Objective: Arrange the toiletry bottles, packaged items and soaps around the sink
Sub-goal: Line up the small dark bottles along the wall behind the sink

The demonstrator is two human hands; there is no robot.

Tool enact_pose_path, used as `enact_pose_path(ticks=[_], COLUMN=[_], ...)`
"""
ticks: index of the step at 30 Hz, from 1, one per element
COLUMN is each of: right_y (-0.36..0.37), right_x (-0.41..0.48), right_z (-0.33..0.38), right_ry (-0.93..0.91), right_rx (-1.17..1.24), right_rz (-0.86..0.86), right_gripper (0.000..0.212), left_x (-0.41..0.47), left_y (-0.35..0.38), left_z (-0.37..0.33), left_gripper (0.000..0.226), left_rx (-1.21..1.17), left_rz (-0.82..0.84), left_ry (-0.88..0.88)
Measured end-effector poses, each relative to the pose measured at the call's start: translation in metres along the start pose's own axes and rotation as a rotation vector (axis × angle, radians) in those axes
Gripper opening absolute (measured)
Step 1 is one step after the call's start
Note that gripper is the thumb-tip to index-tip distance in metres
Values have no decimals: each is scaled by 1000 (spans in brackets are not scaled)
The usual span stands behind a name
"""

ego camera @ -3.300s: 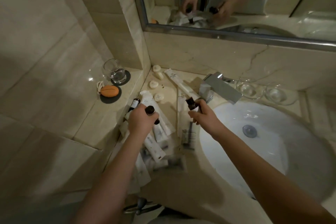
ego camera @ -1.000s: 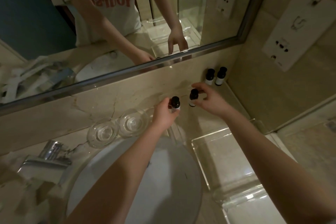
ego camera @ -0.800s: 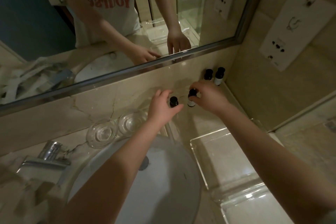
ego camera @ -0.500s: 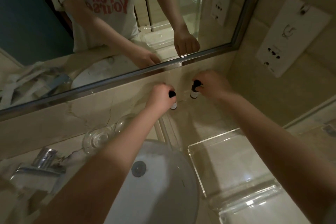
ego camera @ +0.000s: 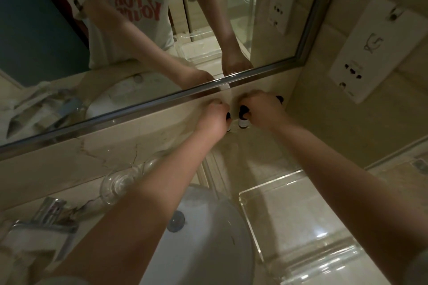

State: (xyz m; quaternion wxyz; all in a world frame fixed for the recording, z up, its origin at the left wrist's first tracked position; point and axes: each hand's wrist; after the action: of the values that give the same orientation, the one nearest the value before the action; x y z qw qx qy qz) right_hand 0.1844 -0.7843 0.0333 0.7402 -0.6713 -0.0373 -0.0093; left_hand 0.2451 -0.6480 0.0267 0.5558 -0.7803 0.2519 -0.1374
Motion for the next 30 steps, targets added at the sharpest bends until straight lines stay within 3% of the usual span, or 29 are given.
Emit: enact_pose_path(ticks=[30], right_y=[1], right_x=[0], right_z=[-1], right_ry=[-19], right_rx=[30], right_rz=[-72], right_gripper=[20], left_x=[-1], left_y=[3], left_z=[2], left_gripper=[21], left_rx=[-27], left_rz=[-26], left_ry=[17])
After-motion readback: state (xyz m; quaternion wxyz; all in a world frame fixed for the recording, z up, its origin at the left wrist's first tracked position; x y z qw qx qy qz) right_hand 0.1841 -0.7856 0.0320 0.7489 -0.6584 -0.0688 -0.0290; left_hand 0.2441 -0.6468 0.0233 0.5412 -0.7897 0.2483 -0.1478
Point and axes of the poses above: each hand's wrist, its own x-axis towards the middle knuckle, its own y-axis out of the palm, z = x × y, and after that the axes turned 9 degrees about -y, right-handed
